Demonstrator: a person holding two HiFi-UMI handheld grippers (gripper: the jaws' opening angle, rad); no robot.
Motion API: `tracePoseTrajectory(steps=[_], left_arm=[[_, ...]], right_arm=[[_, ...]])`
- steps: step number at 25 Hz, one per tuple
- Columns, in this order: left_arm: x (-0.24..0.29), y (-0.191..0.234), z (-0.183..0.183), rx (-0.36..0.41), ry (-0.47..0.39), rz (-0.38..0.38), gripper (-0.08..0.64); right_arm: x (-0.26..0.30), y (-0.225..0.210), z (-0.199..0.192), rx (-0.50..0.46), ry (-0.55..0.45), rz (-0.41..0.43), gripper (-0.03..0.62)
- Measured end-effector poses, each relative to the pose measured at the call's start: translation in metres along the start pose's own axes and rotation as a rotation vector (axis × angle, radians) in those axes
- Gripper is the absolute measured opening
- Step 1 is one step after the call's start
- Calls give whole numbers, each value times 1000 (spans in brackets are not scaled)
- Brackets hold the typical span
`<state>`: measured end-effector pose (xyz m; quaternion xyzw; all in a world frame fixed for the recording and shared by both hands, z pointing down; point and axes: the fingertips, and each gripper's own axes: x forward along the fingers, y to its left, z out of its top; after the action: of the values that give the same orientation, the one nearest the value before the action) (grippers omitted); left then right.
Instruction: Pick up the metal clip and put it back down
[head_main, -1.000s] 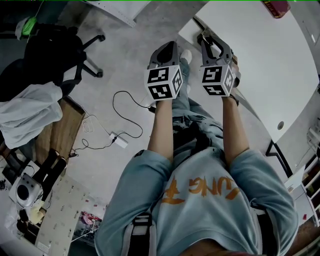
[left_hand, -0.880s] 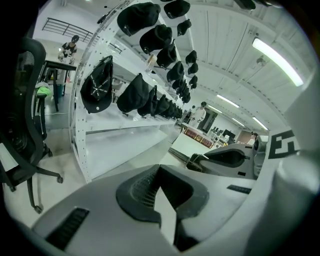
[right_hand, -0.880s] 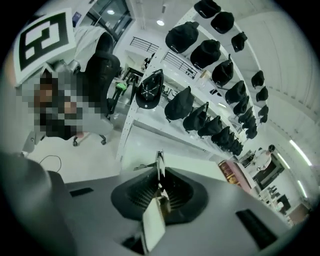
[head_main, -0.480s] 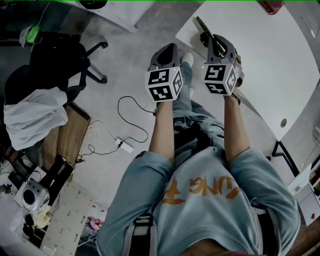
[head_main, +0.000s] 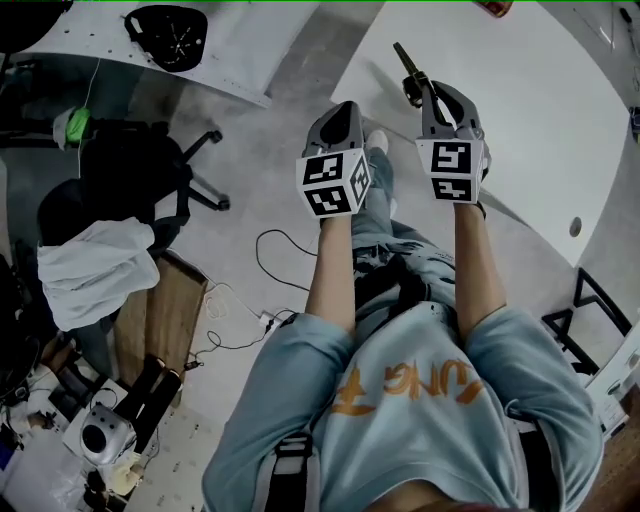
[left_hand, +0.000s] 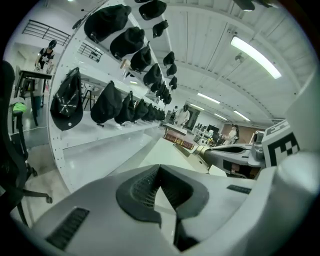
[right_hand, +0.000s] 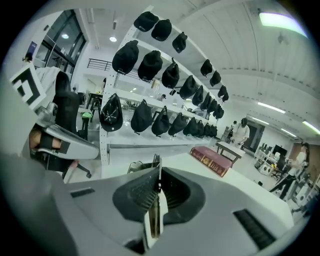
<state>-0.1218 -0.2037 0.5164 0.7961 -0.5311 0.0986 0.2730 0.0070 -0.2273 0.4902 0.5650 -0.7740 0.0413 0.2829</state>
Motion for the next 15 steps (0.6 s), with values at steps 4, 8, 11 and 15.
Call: tracePoseTrajectory(steps=[4, 8, 11, 15], left_arm=[[4, -29, 13, 50, -8, -65, 21], [7, -62, 25, 99, -13, -136, 21], [8, -88, 29, 129, -16, -183, 21], [13, -124, 34, 174, -19, -256, 21]], right_arm=[[-21, -25, 2, 65, -26, -55, 31], [-45, -52, 0, 124, -46, -118, 31], [-64, -72, -6, 165, -57, -161, 31], [-91, -102, -17, 213, -66, -238, 31]])
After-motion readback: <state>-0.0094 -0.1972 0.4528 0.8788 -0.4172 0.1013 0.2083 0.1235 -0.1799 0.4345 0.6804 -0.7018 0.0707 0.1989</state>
